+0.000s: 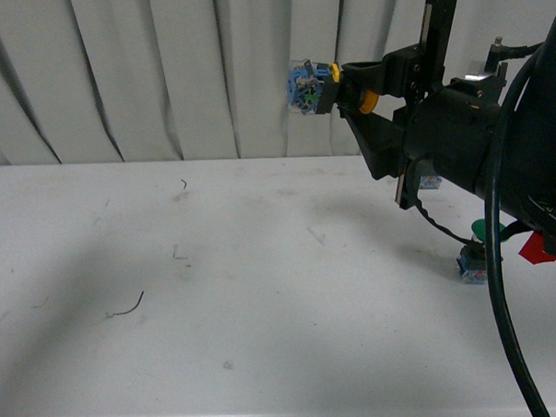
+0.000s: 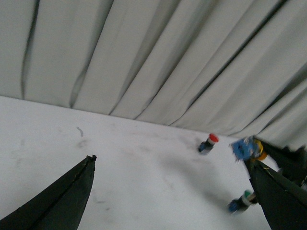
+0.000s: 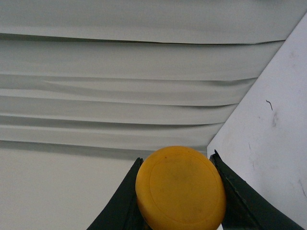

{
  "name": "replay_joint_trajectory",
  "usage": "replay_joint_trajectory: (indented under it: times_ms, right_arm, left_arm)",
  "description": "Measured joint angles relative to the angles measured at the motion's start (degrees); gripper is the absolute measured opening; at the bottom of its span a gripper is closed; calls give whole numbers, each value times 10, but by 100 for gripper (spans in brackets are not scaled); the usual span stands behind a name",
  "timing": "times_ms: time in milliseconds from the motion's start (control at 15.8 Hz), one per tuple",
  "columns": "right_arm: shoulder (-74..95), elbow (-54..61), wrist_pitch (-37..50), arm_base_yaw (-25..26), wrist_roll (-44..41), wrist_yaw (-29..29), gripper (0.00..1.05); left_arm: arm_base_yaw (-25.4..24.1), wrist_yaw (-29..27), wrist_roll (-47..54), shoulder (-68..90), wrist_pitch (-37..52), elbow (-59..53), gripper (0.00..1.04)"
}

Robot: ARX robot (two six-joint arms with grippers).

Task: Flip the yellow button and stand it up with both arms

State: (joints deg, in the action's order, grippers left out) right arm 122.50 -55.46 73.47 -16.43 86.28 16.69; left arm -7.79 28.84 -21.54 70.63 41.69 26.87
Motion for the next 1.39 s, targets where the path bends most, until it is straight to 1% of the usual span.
replay_joint_trajectory:
  times_ms: [63, 126, 189, 252, 316, 379, 442, 631, 757, 1262, 1389]
  right_arm:
    - [-4, 3, 0, 0, -3, 1, 36]
    - [-7, 4, 0, 1, -4, 1, 36]
    - [-9, 4, 1, 3, -6, 1, 36]
    - [-9, 5, 1, 3, -9, 2, 36]
    - [-11, 6, -1, 3, -11, 2, 36]
    - [-13, 7, 0, 3, -15, 3, 36]
    - [-16, 7, 1, 3, -19, 3, 36]
    - [-18, 9, 0, 3, -24, 7, 36]
    - [-19, 9, 1, 3, -26, 7, 36]
    - [-28, 12, 1, -1, -35, 7, 36]
    - [-28, 18, 1, -6, -35, 6, 36]
  left_arm:
    - [6, -16, 83, -78, -77, -18, 98]
    - [14, -32, 143, -140, -138, -26, 98]
    - [21, -61, 217, -205, -203, -30, 98]
    - [66, -177, 236, -276, -186, -64, 86]
    - [81, -247, 230, -325, -190, -107, 74]
    - [80, -281, 227, -341, -191, -131, 63]
    - [75, -290, 220, -350, -191, -145, 52]
    - [78, -289, 219, -392, -192, -180, 19]
    - [78, -289, 219, -413, -198, -194, 3]
    - [78, -289, 217, -502, -247, -238, 2]
    - [78, -289, 217, -537, -270, -246, 2]
